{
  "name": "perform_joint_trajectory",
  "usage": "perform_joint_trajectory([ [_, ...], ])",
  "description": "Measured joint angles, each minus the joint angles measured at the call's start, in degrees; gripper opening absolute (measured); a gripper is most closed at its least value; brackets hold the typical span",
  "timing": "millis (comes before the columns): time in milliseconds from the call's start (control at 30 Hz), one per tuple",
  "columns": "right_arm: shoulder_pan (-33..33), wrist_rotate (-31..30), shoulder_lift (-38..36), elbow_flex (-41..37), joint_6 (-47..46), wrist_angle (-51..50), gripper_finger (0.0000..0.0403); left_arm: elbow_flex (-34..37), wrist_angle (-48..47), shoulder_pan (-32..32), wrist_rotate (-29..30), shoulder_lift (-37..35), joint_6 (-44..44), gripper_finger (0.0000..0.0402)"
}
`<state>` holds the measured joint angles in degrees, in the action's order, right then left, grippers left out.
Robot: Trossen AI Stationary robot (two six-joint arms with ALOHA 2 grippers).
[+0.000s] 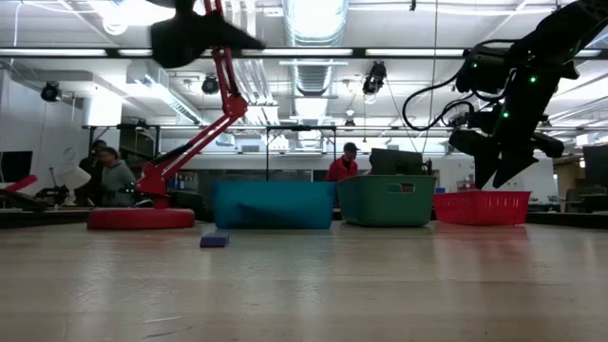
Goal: Pick & Place School Supplies
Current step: Put the blue eraser into the red bin
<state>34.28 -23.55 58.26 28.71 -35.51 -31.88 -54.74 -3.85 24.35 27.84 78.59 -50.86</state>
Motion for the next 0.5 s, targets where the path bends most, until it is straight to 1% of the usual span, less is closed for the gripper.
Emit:
perform_joint_trajectory([
  [67, 0.0, 0.0, 0.0, 0.0, -0.02, 0.0, 0.0176, 0.24, -4.21, 1.99, 3.98, 0.0, -5.61, 0.0287],
  [133, 0.0, 0.0, 0.0, 0.0, -0.02, 0.0, 0.0176, 0.65, -7.71, 2.96, 4.66, 0.0, -12.27, 0.0287],
  [233, 0.0, -0.02, 0.0, 0.0, -0.02, 0.08, 0.0176, 0.74, -11.24, 3.52, 2.49, 0.61, -20.36, 0.0287],
  [400, -0.02, -0.04, 0.0, 0.0, -0.02, 0.09, 0.0176, 0.76, -10.77, 4.01, -1.24, 2.54, -26.11, 0.0287],
  [500, -0.02, -0.02, 0.0, 0.0, -0.02, 0.09, 0.0176, 0.76, -11.49, 3.97, -1.33, 3.72, -31.63, 0.0287],
])
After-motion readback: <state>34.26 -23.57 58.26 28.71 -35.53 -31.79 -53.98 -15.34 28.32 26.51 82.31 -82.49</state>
